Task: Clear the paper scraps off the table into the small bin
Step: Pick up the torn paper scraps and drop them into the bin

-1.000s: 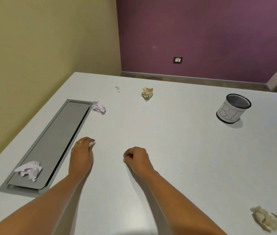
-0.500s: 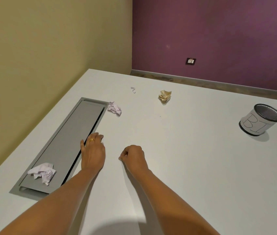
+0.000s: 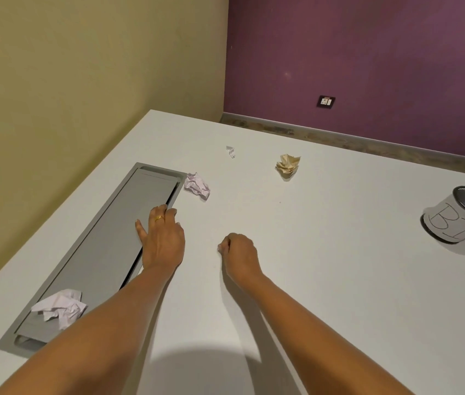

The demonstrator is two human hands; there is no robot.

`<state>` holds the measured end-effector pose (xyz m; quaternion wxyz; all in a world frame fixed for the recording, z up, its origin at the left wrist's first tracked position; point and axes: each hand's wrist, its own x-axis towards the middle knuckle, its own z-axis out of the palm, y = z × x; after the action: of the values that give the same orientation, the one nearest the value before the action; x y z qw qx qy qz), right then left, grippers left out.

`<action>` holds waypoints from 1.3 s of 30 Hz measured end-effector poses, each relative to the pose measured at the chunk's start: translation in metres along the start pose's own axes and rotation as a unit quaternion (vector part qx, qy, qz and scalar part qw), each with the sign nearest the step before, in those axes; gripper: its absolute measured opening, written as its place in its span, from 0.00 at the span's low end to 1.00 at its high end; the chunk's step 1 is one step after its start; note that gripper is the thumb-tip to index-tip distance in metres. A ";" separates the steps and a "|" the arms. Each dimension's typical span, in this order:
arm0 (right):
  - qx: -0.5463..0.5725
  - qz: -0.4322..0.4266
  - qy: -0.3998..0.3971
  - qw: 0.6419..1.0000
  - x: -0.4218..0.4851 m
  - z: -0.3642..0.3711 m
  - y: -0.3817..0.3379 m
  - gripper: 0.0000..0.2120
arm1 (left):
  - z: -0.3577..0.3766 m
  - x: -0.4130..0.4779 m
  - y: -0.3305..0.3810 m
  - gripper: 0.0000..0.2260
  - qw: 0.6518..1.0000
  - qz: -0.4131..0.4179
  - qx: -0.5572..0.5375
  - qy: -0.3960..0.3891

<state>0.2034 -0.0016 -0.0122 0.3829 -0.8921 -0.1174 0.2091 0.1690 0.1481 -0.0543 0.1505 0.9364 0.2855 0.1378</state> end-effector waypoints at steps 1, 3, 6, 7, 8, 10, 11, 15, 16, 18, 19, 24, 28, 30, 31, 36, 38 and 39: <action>0.029 0.023 0.015 0.999 0.008 -0.002 -0.001 0.16 | 0.001 0.002 0.000 0.16 1.000 0.000 0.007 -0.001; 0.113 0.058 0.023 0.992 0.023 -0.007 -0.006 0.18 | 0.002 0.004 0.001 0.16 1.000 -0.003 0.022 -0.002; 0.227 0.082 0.016 0.970 0.042 -0.016 -0.018 0.18 | 0.003 0.003 0.001 0.15 0.999 -0.001 0.037 0.000; 0.240 0.081 0.013 0.967 0.047 -0.018 -0.021 0.18 | 0.003 0.003 0.001 0.15 0.999 -0.002 0.038 0.001; 0.246 0.080 0.012 0.966 0.053 -0.020 -0.025 0.18 | 0.003 0.003 0.001 0.15 0.999 -0.003 0.038 0.003; 0.248 0.076 0.020 0.966 0.065 -0.023 -0.032 0.17 | 0.003 0.003 0.002 0.14 0.999 -0.005 0.040 0.004; 0.247 0.077 0.021 0.966 0.071 -0.025 -0.035 0.17 | 0.003 0.004 0.002 0.14 0.999 -0.007 0.040 0.003; 0.200 0.055 -0.051 0.977 0.081 -0.029 -0.038 0.10 | 0.004 0.004 0.002 0.14 0.999 -0.009 0.038 0.002; 0.132 0.036 -0.081 0.987 0.080 -0.029 -0.035 0.05 | 0.004 0.004 0.002 0.14 0.999 -0.010 0.039 0.004; 0.015 -0.008 -0.139 0.990 0.072 -0.027 -0.032 0.04 | 0.003 0.004 0.002 0.14 0.999 -0.009 0.042 0.006; -0.017 -0.020 -0.167 0.986 0.068 -0.025 -0.029 0.06 | 0.003 0.004 0.002 0.14 0.999 -0.007 0.044 0.007; -0.086 -0.061 -0.246 0.963 0.047 -0.025 -0.018 0.06 | 0.003 0.004 0.003 0.14 0.999 -0.006 0.043 0.008; -0.122 -0.084 -0.269 0.952 0.039 -0.030 -0.013 0.07 | 0.002 0.003 0.002 0.15 0.999 -0.005 0.048 0.008; -0.138 -0.086 -0.278 0.947 0.037 -0.030 -0.013 0.08 | 0.002 0.003 0.003 0.15 0.999 -0.003 0.049 0.008; -0.147 -0.088 -0.279 0.945 0.037 -0.029 -0.013 0.09 | 0.002 0.003 0.003 0.15 0.999 -0.003 0.049 0.007; -0.184 -0.114 -0.266 0.939 0.033 -0.025 -0.014 0.05 | 0.003 0.004 0.002 0.14 0.999 -0.006 0.052 0.005; -0.198 -0.124 -0.262 0.936 0.030 -0.023 -0.015 0.03 | 0.003 0.003 0.002 0.14 0.998 -0.005 0.057 0.006; -0.206 -0.128 -0.260 0.935 0.029 -0.022 -0.015 0.01 | 0.003 0.003 0.003 0.14 0.998 -0.003 0.060 0.006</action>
<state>0.2386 0.0053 0.0046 0.1700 -0.8433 -0.3665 0.3545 0.1739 0.1473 -0.0557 0.0928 0.9419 0.2972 0.1259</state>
